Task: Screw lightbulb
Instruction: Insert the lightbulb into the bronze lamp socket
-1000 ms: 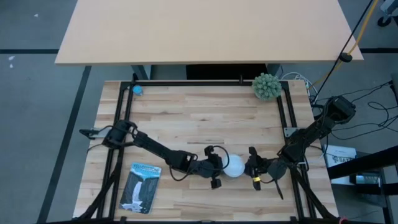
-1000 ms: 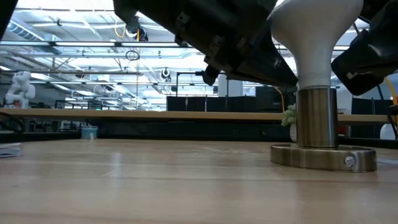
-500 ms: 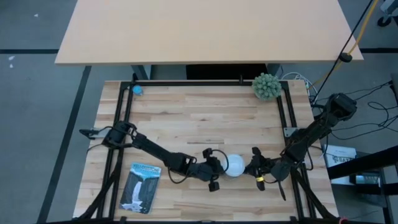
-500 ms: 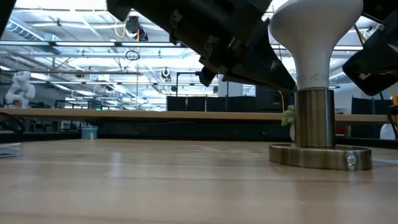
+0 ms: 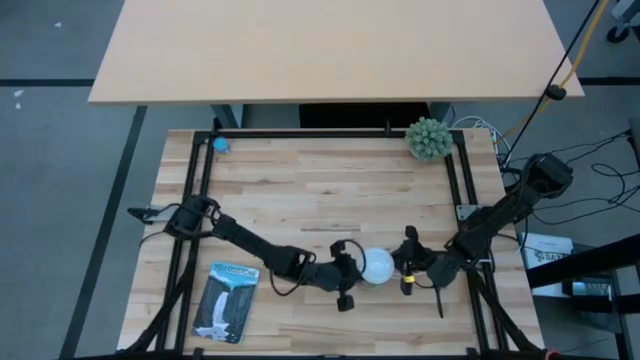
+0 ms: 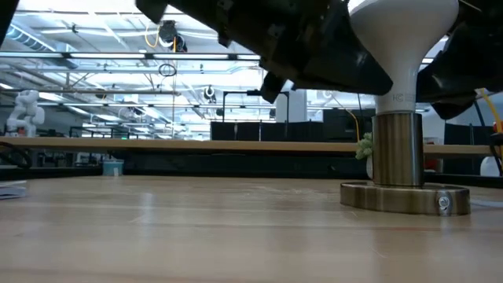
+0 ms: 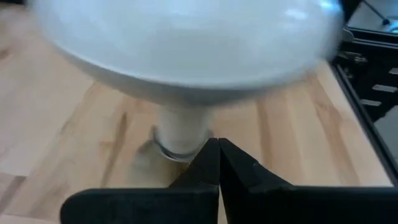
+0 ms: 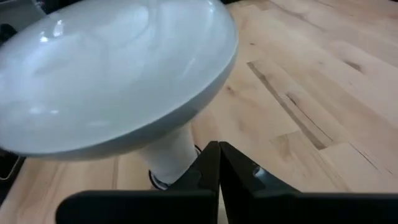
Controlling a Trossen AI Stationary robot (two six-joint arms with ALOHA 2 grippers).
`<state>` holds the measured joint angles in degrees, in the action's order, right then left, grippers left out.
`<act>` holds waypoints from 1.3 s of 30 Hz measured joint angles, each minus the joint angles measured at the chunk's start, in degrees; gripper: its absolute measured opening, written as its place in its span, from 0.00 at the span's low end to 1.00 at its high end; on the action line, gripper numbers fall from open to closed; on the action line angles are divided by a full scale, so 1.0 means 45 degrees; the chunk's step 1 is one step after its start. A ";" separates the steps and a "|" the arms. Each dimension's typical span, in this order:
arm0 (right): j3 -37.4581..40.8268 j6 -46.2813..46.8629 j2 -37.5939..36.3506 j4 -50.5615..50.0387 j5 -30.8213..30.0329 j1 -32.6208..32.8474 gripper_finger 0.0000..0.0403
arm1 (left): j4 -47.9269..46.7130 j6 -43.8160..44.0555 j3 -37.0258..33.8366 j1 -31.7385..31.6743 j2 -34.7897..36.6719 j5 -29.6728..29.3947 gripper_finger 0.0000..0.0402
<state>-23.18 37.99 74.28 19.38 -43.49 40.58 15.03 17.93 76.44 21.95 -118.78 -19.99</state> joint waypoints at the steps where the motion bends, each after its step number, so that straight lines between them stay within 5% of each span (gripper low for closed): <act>1: 0.0000 -0.0022 0.0065 0.0062 0.0062 -0.0028 0.00 | -0.0004 -0.0009 0.0000 -0.0088 0.0000 -0.0003 0.00; 28: 0.0010 0.0053 0.0191 0.1328 0.3037 0.0174 0.00 | -0.0654 -0.0097 0.0000 -0.0836 -0.0005 -0.0685 0.00; 39: 0.0010 0.0940 0.0191 -0.0676 0.2000 0.0183 0.00 | -0.1317 0.0419 0.0000 0.0025 -0.0019 -0.0690 0.00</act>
<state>-23.14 42.22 75.13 16.34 -34.49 41.41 9.10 19.82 76.44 22.06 -118.87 -23.09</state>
